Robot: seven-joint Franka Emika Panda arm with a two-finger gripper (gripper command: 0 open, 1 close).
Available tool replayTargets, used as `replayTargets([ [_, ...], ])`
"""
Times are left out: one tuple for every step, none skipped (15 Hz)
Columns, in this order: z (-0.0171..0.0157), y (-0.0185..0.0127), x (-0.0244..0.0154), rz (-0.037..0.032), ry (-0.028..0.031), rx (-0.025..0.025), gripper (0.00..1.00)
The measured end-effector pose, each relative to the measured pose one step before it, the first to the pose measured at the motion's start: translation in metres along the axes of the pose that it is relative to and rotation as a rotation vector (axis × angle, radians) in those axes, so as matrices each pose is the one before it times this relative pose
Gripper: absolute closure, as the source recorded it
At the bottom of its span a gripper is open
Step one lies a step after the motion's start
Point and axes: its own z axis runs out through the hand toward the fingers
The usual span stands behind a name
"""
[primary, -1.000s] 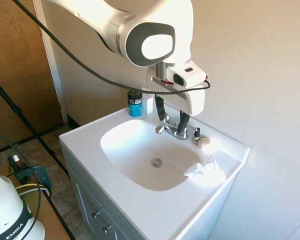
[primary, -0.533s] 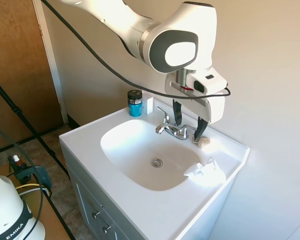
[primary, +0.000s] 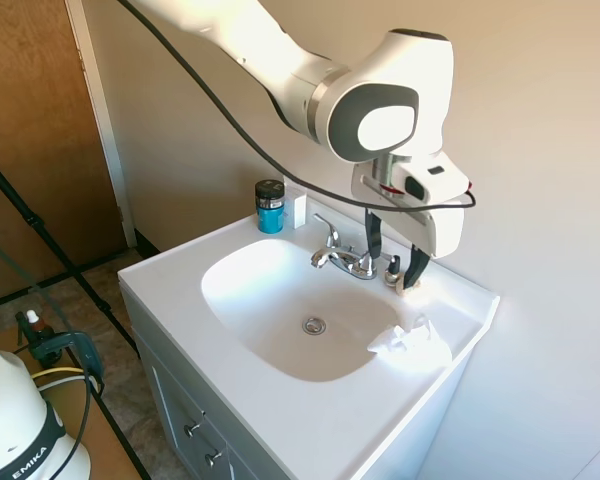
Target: Throw the tissue in the trash bin
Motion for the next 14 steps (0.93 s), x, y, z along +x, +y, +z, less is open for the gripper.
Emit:
replayTargets([
  [0.00944, -0.00111, 0.00558, 0.00704, -0.00504, -0.00962, 0.0],
  [0.00871, -0.0014, 0.00645, 0.00758, -0.00304, -0.00862, 0.0],
  [0.00745, -0.00123, 0.00662, 0.00931, -0.00023, -0.00736, 0.0],
  [0.00765, -0.00071, 0.00626, 0.01435, 0.00242, -0.00547, 0.0],
  [0.00837, -0.00115, 0.00585, 0.01483, 0.00069, -0.00665, 0.0],
  [0.00753, -0.00208, 0.00465, 0.00922, -0.00396, -0.00541, 0.0],
  [0.00681, -0.00241, 0.00412, 0.0077, -0.00376, -0.00472, 0.0],
  [0.00651, -0.00182, 0.00437, 0.00972, -0.00138, -0.00641, 0.0],
  [0.00593, -0.00041, 0.00415, 0.01479, 0.00024, -0.00821, 0.0],
  [0.0062, 0.0, 0.00424, 0.01186, -0.00081, -0.0079, 0.0],
  [0.00623, 0.00023, 0.00329, 0.00827, -0.00343, -0.00656, 0.0],
  [0.00621, -0.00061, 0.00266, 0.0057, -0.0037, -0.00611, 0.0],
  [0.00576, -0.00019, 0.00141, 0.00333, -0.00387, -0.00651, 0.0],
  [0.00477, -0.00034, 0.00065, 0.0024, -0.00387, -0.00502, 1.0],
])
